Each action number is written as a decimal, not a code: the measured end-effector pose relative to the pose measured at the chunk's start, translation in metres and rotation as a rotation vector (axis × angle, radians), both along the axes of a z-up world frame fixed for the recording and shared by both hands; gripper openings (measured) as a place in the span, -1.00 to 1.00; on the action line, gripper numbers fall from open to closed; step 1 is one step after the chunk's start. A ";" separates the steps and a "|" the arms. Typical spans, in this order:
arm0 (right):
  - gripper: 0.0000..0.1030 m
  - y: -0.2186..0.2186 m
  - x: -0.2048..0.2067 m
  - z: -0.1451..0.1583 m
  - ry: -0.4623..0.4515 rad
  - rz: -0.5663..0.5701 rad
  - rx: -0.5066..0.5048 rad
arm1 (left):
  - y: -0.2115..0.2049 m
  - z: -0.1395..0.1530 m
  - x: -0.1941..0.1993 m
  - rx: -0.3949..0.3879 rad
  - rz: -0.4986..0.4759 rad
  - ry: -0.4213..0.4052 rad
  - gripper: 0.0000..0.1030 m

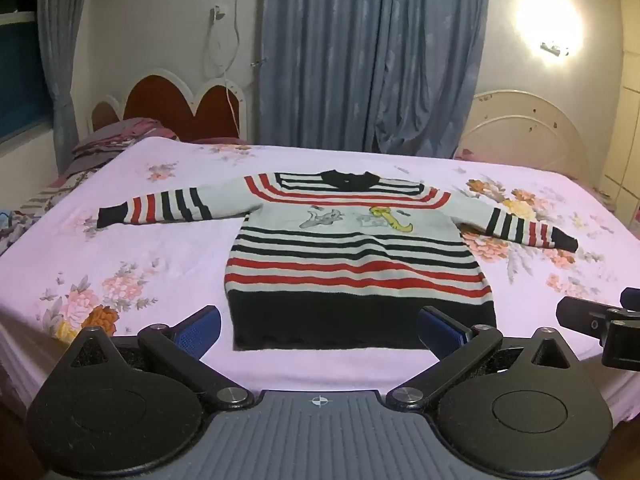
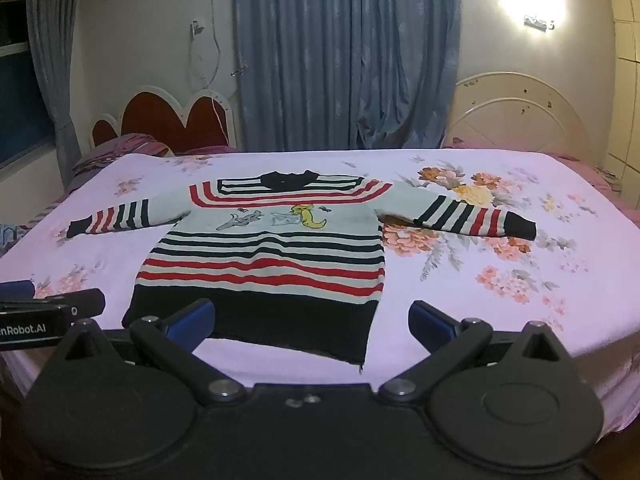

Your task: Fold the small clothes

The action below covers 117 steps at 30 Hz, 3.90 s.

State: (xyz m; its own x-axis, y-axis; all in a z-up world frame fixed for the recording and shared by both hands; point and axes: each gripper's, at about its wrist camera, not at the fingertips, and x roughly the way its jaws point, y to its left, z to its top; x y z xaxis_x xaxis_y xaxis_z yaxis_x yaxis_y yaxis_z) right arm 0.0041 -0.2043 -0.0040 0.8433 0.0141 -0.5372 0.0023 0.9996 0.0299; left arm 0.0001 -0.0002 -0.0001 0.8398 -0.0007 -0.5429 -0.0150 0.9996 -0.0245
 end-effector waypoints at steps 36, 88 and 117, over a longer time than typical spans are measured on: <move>0.99 0.001 0.003 0.007 -0.012 -0.011 -0.009 | 0.000 0.004 0.004 0.005 0.005 -0.003 1.00; 0.99 -0.008 0.002 0.004 -0.025 -0.007 -0.003 | 0.000 0.000 0.007 0.015 0.021 -0.006 1.00; 0.99 -0.043 0.125 -0.001 -0.088 -0.227 0.071 | -0.008 0.008 0.158 -0.001 -0.064 -0.106 1.00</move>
State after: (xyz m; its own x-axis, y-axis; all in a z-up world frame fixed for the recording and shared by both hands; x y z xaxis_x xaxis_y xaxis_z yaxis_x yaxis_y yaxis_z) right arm 0.1296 -0.2476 -0.0055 0.8727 -0.1460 -0.4660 0.2211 0.9690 0.1105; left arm 0.1579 -0.0080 0.0079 0.8906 -0.0571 -0.4513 0.0519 0.9984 -0.0238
